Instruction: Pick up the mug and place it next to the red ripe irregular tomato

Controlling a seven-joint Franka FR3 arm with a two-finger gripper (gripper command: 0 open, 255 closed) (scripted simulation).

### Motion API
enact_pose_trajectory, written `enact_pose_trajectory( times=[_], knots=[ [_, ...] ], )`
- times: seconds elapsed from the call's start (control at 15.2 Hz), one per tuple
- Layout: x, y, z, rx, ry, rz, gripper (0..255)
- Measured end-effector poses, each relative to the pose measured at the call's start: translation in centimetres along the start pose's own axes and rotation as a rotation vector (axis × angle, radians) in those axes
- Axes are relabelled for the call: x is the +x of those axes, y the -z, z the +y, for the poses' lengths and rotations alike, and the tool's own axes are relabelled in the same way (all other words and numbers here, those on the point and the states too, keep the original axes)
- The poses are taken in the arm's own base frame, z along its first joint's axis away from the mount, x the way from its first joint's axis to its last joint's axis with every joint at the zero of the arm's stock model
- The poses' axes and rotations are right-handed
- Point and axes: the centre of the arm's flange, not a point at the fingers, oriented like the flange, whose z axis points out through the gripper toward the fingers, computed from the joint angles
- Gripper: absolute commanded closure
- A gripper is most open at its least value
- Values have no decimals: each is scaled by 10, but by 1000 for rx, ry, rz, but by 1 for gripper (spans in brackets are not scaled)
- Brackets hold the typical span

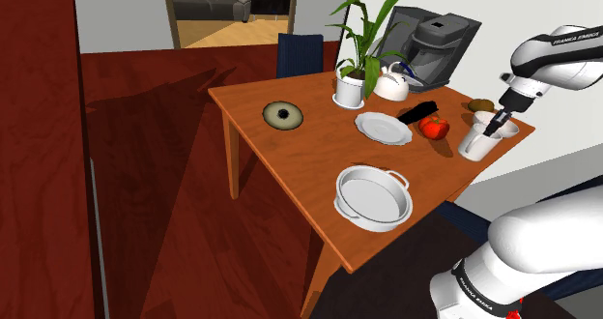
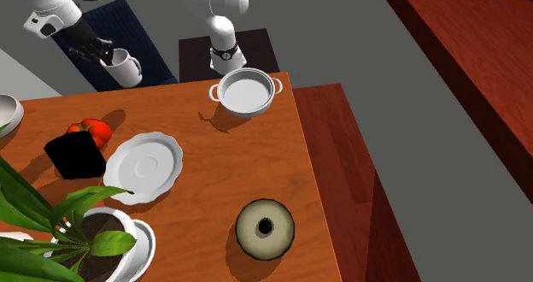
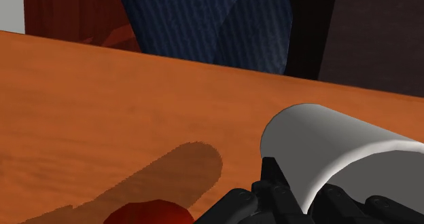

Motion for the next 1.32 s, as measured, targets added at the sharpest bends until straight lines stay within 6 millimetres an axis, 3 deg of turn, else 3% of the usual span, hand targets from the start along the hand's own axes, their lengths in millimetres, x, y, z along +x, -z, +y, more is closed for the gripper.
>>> enact_pose_trajectory(
  times=[0.92, 1.32],
  knots=[
    [-4, -74, 2, 0, 0, 0, 255],
    [-3, -79, 3, 0, 0, 0, 255]
  ],
)
